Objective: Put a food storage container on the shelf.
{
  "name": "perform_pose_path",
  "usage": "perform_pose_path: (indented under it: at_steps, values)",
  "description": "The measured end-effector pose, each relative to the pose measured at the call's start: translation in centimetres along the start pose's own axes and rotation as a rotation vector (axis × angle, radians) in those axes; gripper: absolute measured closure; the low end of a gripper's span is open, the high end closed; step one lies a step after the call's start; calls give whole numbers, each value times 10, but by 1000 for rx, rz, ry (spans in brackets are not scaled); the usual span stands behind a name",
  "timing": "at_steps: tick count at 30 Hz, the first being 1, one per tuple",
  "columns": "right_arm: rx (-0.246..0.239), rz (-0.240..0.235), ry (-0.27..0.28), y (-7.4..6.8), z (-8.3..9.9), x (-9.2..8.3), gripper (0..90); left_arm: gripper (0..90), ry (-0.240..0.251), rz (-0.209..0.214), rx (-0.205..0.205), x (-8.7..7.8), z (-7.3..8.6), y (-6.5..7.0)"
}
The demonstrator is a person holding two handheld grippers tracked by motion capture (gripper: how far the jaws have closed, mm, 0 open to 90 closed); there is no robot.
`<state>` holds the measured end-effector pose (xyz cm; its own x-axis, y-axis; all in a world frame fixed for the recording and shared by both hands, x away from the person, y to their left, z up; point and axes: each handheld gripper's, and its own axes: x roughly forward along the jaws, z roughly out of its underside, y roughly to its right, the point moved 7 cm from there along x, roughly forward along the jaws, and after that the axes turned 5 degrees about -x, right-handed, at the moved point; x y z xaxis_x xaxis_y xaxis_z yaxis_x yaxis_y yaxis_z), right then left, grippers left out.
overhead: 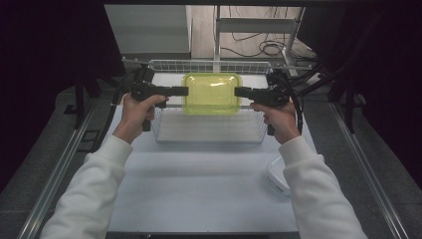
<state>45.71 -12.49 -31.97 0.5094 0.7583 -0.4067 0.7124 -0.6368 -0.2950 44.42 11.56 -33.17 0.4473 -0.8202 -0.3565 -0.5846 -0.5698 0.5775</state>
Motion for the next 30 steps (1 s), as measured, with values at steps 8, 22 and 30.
perform_pose_path:
  at_steps: [8, 22, 30]
  values:
    - [9, 10, -14, 14, -17, 10, 793, 804, -7, 14, -13, 9, -17, -15]
    - [108, -5, -72, 43, -17, 41, 793, 806, -66, -35, -95, 28, -25, -47]
    - [236, -33, -59, 61, -18, 55, 781, 796, -62, 42, -212, 36, -35, -66]
